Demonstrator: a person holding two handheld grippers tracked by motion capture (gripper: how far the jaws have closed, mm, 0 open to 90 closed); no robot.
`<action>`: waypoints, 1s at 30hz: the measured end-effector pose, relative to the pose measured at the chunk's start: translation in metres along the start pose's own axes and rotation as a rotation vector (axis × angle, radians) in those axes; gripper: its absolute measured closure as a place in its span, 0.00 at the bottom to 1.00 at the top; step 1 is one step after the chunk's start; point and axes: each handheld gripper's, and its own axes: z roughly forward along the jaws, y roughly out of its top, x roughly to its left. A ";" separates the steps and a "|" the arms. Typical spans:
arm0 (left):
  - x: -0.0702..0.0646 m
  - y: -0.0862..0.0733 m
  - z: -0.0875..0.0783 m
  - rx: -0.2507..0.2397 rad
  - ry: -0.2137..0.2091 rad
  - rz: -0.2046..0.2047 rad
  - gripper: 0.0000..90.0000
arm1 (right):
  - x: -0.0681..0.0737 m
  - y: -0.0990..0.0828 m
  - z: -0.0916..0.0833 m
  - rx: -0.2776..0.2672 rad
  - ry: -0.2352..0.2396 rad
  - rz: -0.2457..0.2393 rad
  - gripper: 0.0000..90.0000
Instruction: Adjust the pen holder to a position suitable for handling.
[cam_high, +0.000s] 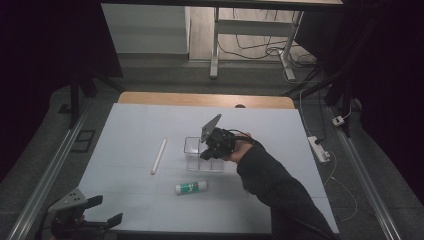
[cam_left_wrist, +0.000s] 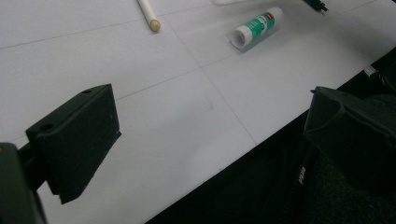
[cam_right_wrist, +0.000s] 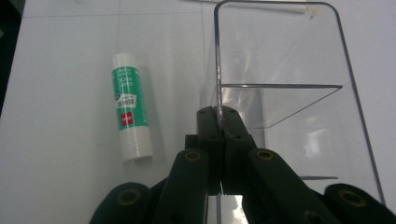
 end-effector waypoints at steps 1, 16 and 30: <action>0.000 0.000 0.000 0.000 0.001 0.001 0.03 | 0.000 0.000 0.000 0.000 0.000 0.000 0.99; 0.000 0.000 0.000 0.000 0.000 -0.002 0.03 | 0.002 -0.009 0.005 -0.033 -0.001 0.004 0.92; 0.000 0.000 0.000 0.000 0.001 0.000 0.03 | 0.008 -0.007 -0.001 -0.066 -0.088 0.049 0.69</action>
